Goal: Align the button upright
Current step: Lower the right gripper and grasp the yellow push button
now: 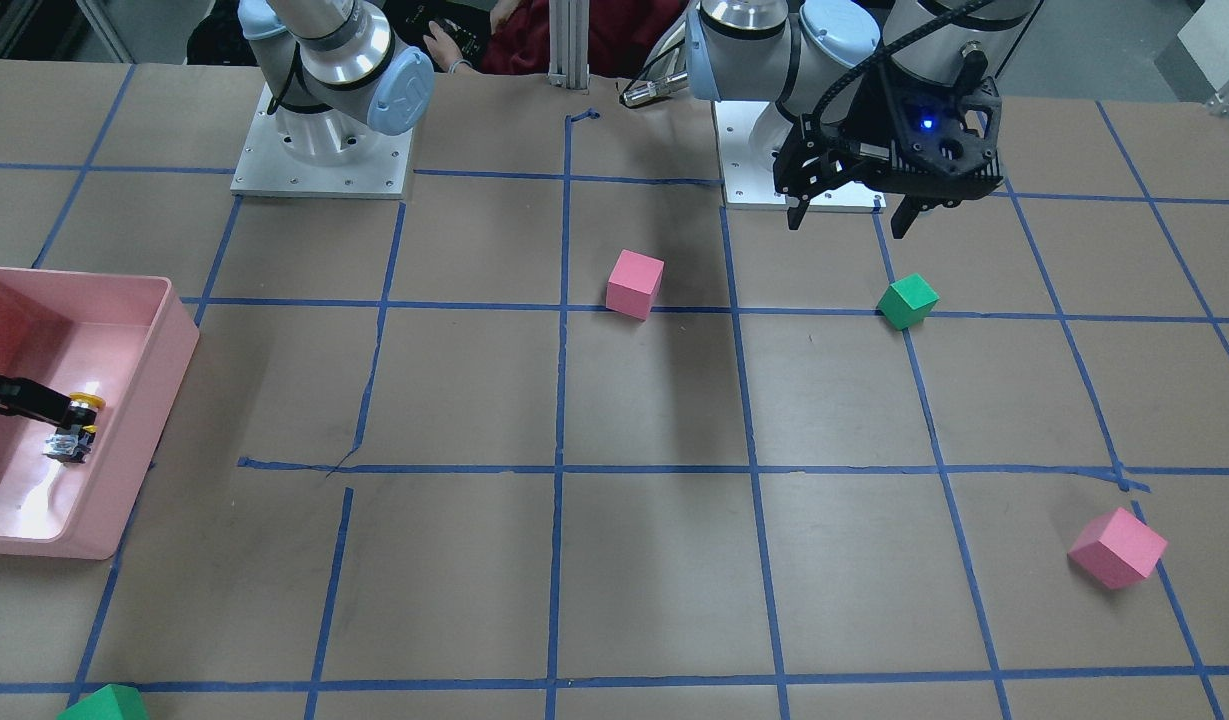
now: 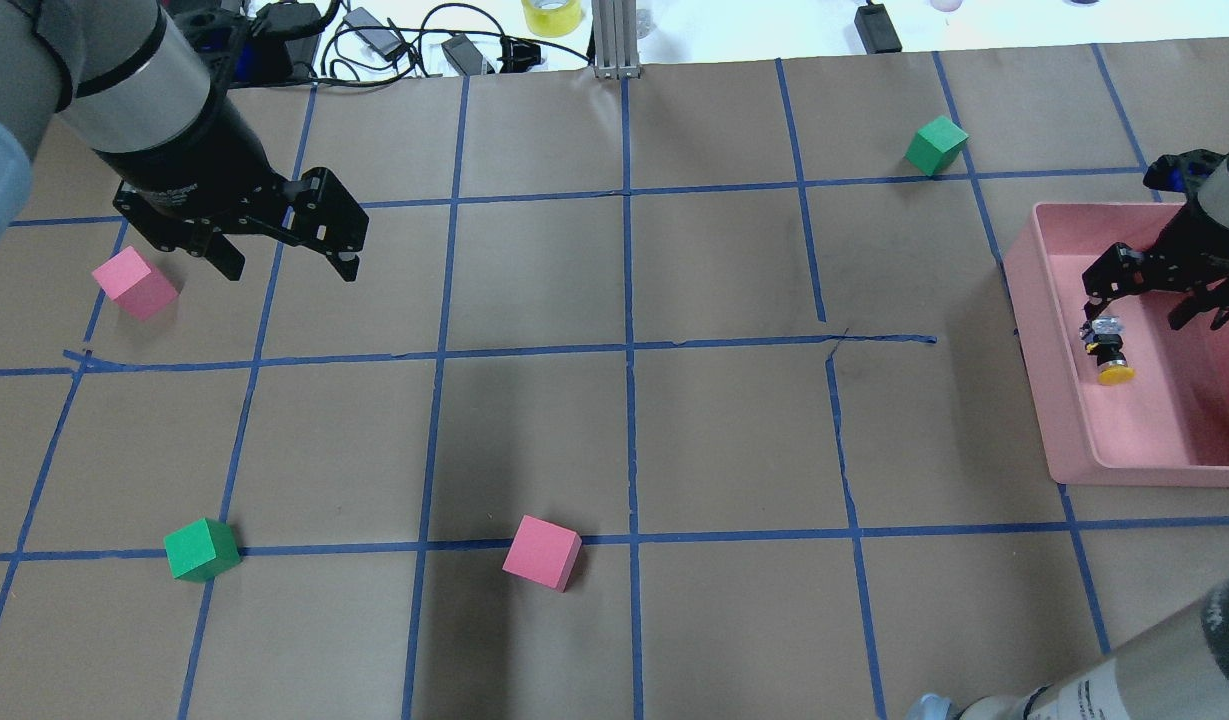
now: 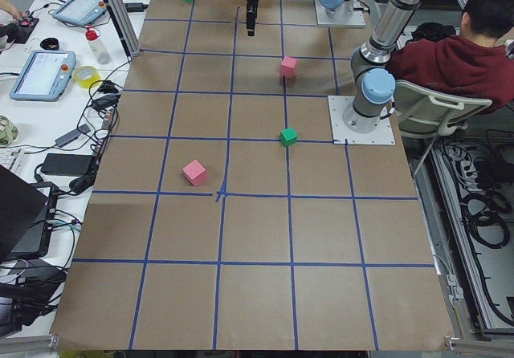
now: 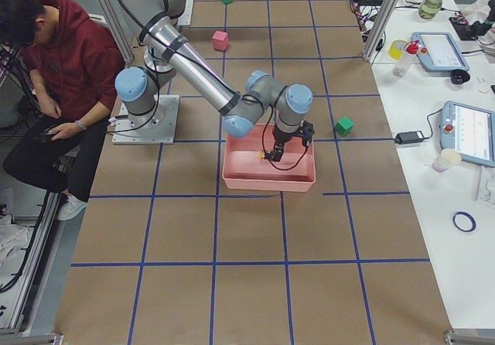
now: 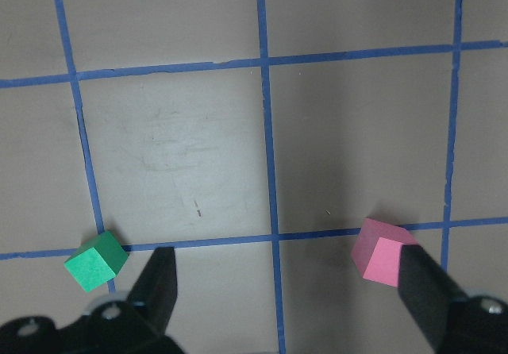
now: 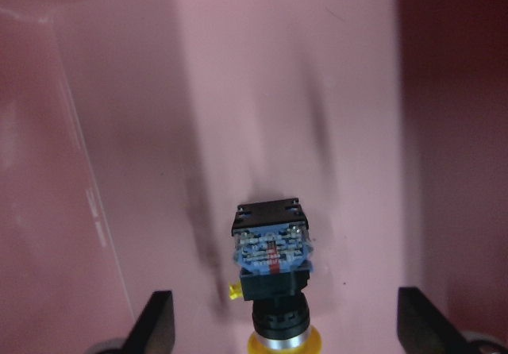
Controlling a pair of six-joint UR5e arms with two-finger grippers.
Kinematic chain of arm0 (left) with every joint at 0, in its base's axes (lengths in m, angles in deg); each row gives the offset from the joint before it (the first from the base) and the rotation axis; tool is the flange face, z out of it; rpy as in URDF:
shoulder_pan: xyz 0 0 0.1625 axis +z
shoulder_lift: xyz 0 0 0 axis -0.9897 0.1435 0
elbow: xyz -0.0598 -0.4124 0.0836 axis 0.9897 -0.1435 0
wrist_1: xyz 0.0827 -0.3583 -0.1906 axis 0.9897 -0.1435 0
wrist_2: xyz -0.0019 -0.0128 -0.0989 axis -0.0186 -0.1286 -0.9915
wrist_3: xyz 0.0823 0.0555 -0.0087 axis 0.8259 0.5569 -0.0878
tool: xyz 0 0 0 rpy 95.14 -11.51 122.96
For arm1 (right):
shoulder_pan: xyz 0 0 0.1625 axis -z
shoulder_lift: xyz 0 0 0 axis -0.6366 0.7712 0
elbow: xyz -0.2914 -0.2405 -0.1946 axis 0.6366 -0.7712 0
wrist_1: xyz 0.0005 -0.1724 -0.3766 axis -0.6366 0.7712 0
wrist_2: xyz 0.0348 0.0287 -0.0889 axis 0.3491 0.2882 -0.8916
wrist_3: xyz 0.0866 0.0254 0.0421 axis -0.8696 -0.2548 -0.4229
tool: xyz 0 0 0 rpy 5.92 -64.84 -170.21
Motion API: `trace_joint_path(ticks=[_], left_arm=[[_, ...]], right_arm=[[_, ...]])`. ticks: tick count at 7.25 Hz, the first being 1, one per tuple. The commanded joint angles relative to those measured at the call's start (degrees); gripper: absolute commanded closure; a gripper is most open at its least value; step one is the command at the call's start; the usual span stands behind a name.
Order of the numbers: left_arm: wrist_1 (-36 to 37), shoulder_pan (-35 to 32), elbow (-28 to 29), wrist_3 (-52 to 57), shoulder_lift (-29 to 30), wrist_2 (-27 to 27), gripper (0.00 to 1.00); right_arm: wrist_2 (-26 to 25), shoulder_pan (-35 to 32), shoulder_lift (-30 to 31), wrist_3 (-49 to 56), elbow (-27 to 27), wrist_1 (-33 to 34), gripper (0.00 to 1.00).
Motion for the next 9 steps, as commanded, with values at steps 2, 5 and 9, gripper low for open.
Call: trace_joint_path(ticks=[2, 5, 9], left_arm=[[0.0, 0.3, 0.0, 0.2, 0.0, -0.2, 0.0], [0.0, 0.3, 0.0, 0.2, 0.0, -0.4, 0.0], [0.0, 0.3, -0.1, 0.1, 0.0, -0.4, 0.0]], right_arm=[[-0.4, 0.0, -2.6, -0.3, 0.1, 0.2, 0.0], [-0.6, 0.0, -2.8, -1.9, 0.1, -0.5, 1.0], [0.4, -0.2, 3.1, -2.0, -2.0, -6.4, 1.0]])
